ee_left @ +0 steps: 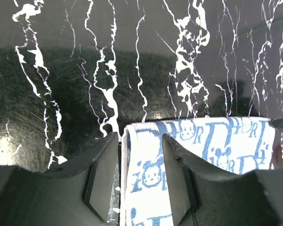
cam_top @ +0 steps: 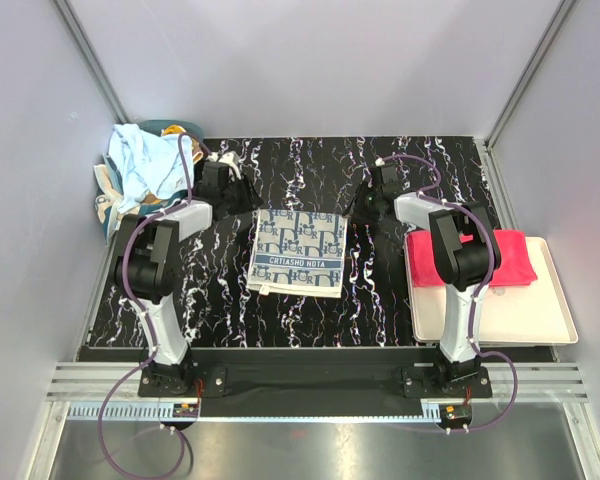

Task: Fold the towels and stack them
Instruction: Fold the towel

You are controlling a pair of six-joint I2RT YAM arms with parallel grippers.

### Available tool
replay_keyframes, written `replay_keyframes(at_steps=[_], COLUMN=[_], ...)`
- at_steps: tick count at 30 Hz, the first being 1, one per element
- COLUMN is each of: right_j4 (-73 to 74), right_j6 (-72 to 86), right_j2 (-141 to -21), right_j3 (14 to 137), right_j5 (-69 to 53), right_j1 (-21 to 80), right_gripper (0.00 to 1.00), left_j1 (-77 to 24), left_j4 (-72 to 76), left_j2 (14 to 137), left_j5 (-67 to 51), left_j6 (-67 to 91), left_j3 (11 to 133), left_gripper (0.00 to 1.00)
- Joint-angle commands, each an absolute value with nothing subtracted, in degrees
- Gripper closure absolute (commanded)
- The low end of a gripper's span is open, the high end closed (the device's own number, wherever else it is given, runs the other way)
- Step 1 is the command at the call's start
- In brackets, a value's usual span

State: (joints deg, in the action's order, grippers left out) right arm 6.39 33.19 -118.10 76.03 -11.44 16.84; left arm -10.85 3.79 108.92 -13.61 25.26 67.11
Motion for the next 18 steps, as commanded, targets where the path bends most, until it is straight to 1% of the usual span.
replay_keyframes(at_steps=[1, 6, 14, 18], right_j4=[7.0, 6.7, 7.3, 7.7], right_j6=[31.5, 31.1, 30.5, 30.0], right_j2=[-115.1, -115.4, -116.7, -117.9], right_j3=[75.8, 75.8, 77.1, 78.4], right_j5=[-9.8, -10.6, -10.6, -10.9], right_j1=[16.7, 16.9, 17.5, 17.7], right_gripper=[0.59, 0.59, 0.63, 0.66], left_j1=[-11.8, -13.4, -14.8, -15.6], left_j4=[3.4, 0.0, -5.5, -9.6], left_j2=[109.2, 111.6, 115.1, 116.6], left_j5=[-13.5, -10.9, -5.2, 1.3], left_j6=[22.2, 20.3, 19.1, 18.8], left_j3=[68.6, 71.4, 75.8, 78.2], left_gripper=[0.53, 0.54, 0.55, 0.55])
